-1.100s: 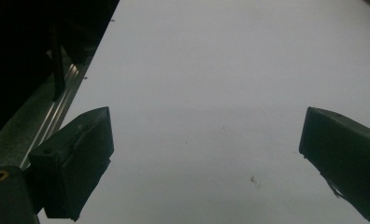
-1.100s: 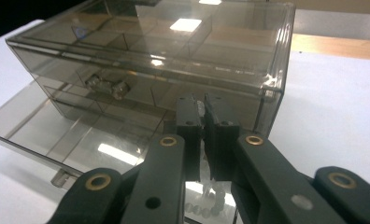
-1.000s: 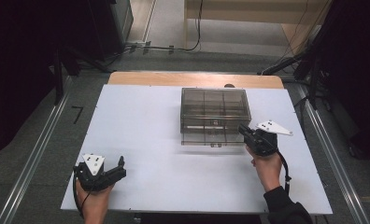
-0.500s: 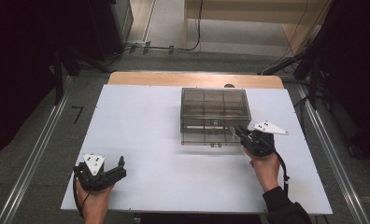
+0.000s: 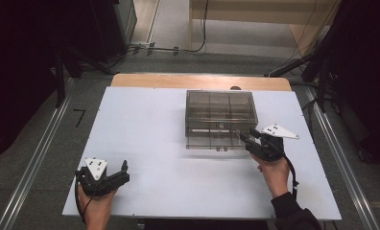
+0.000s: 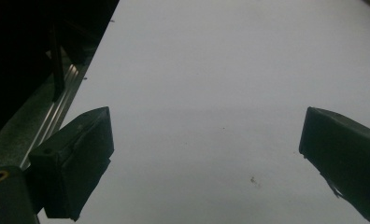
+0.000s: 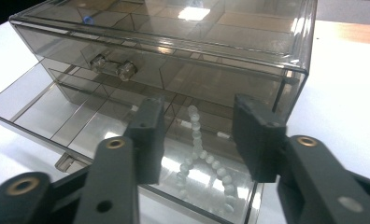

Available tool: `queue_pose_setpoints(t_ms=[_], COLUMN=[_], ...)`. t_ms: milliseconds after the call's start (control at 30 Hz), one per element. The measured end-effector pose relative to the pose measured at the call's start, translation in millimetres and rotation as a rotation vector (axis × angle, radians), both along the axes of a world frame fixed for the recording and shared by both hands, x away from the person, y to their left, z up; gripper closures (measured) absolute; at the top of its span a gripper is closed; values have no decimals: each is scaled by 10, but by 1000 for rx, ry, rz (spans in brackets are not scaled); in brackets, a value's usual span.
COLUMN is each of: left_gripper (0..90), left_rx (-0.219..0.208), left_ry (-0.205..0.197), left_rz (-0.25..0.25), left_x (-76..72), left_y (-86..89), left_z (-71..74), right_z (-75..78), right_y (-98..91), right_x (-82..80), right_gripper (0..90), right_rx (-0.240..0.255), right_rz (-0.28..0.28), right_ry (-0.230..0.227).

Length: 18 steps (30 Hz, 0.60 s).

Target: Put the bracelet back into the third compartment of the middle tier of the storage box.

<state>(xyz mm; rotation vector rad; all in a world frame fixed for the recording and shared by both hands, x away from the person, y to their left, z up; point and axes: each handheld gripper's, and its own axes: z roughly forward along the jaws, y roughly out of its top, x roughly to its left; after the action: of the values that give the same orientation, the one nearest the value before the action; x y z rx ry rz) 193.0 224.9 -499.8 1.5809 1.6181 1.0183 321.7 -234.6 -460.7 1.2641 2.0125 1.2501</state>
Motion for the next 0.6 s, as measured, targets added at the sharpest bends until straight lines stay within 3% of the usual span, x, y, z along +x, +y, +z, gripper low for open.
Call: queue_pose_setpoints(t_ms=[433,600], left_gripper=[38,37], left_rx=[3,3], left_ry=[2,-1], left_rz=[-2,0], left_x=[4,4], left_y=[-9,-6], left_z=[3,1], right_z=[36,44], right_y=[-48,-68], right_x=[-39,-51], right_gripper=[308,274], right_rx=[-9,-6], right_rz=[-24,-32], right_ry=[21,26])
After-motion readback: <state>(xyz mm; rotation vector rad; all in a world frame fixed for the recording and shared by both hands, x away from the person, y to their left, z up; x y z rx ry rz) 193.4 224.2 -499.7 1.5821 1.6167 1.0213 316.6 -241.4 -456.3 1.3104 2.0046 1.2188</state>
